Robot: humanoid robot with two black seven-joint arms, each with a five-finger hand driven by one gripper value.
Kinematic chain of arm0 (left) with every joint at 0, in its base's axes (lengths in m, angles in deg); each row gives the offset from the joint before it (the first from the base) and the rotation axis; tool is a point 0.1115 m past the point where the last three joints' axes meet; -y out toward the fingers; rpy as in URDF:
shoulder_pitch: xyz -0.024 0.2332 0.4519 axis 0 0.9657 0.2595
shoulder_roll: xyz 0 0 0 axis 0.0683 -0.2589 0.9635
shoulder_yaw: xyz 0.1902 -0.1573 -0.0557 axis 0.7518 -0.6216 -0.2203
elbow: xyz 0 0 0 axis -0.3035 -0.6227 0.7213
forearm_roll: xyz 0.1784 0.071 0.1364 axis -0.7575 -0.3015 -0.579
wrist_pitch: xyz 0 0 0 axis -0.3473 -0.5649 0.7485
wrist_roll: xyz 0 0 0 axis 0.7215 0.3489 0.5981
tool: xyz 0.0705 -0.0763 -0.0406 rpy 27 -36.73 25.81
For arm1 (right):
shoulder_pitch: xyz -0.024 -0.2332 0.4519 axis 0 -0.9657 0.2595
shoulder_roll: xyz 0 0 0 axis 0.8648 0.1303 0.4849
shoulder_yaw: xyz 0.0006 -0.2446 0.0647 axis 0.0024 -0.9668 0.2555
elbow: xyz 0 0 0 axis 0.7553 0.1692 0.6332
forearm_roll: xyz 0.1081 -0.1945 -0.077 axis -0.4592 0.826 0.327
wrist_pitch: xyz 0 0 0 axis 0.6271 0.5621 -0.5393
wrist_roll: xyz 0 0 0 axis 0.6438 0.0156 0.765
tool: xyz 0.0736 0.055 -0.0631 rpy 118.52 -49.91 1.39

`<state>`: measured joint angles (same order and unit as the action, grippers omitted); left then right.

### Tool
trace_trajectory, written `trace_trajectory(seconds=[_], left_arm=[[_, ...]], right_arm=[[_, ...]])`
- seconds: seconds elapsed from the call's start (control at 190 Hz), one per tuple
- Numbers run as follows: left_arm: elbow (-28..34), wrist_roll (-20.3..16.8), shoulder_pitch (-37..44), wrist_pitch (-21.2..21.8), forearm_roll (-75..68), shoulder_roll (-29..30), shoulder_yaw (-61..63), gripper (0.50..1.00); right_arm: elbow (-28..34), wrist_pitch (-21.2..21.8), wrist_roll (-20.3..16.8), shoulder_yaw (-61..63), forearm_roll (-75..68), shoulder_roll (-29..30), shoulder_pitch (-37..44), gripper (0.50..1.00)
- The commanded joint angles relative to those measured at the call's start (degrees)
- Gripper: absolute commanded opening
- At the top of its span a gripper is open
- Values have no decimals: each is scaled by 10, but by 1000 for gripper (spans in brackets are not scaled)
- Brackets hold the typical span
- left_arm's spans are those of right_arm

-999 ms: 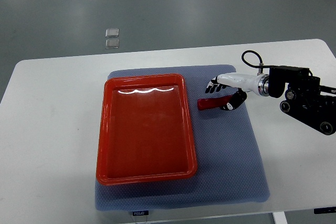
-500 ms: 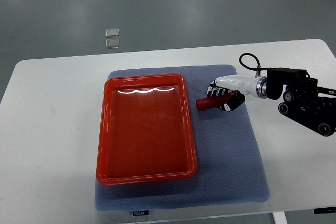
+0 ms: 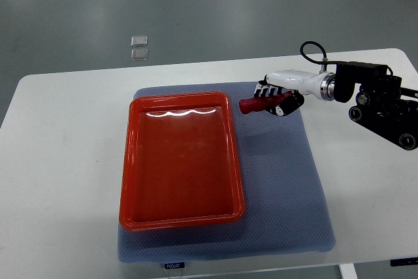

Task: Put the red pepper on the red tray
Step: 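Carry the pepper with the right hand over the red tray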

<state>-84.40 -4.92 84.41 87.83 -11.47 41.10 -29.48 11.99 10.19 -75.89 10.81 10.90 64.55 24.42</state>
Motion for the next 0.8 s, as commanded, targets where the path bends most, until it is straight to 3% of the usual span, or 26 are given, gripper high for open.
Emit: trace_trajectory(seconds=[0.0,0.142,0.379,0.526,0.726,0.794], left_arm=[[0,0,0,0,0,0,0,1000],[0,0,0,0,0,0,0,1000],[0,0,0,0,0,0,0,1000],[0,0,0,0,0,0,0,1000],[0,0,0,0,0,0,0,1000],[0,0,0,0,0,0,0,1000]], right_arm=[[2,-1,24,2,-15,6,23,500],[5,0,60,3,-35,38,50,502],[-2,3,54,-18,-25,142,61,511],[-47,-1,40,-61,-21,199,57,523],[-90,-1,36,-65,-21,225,41,539],[-93,-1,36,-67,-21,235,35,568]])
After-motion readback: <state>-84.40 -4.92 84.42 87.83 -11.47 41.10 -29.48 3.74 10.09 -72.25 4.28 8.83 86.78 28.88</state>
